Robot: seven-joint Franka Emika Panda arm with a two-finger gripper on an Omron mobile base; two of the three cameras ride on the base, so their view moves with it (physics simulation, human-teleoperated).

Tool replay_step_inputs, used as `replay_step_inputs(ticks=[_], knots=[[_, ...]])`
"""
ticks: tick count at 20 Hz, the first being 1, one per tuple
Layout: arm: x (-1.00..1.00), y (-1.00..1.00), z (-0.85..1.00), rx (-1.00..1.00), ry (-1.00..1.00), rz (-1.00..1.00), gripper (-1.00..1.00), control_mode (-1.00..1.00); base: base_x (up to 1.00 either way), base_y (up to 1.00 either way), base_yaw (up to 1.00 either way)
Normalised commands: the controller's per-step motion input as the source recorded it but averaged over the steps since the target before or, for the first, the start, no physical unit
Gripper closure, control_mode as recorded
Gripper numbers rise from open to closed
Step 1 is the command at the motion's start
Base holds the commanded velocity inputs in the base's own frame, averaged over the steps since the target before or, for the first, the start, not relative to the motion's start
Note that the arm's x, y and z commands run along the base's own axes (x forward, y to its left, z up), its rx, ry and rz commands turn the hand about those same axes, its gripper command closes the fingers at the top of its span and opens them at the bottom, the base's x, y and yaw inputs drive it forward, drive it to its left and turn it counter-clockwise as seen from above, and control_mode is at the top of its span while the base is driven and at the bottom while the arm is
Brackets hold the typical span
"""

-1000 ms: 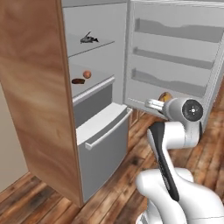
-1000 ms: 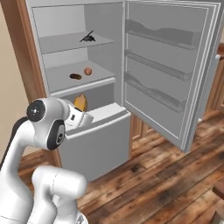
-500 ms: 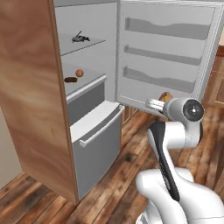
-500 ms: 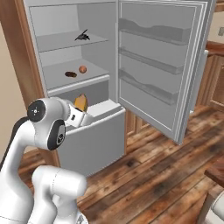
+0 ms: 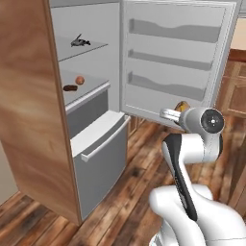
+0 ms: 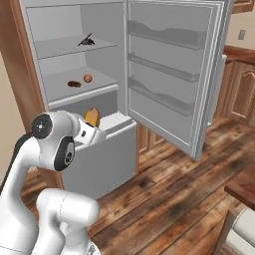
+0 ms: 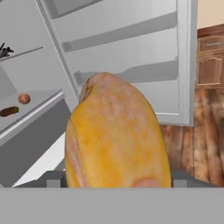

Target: Gather the onion and sweet potato from the fridge and place them on a tray on the dining counter. Then gather the chicken drumstick and fish from the fridge and place them on the other tray.

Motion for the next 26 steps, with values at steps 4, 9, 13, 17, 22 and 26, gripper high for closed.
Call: replay_step_inputs(ticks=[4,9,13,17,22,26], knots=[[0.0,0.0,0.0,0.0,0.0,0.0,1.0,1.0,-0.34,-0.27,-0.07],[0.0,0.0,0.0,0.0,0.0,0.0,1.0,1.0,-0.42,-0.35,-0.07],[0.0,0.0,0.0,0.0,0.0,0.0,1.0,1.0,-0.45,-0.38,-0.08],[0.0,0.0,0.0,0.0,0.0,0.0,1.0,1.0,-0.44,-0.4,-0.09],[0.0,0.0,0.0,0.0,0.0,0.0,1.0,1.0,-0.42,-0.45,-0.1],[0.0,0.0,0.0,0.0,0.0,0.0,1.0,1.0,-0.31,-0.39,-0.12]])
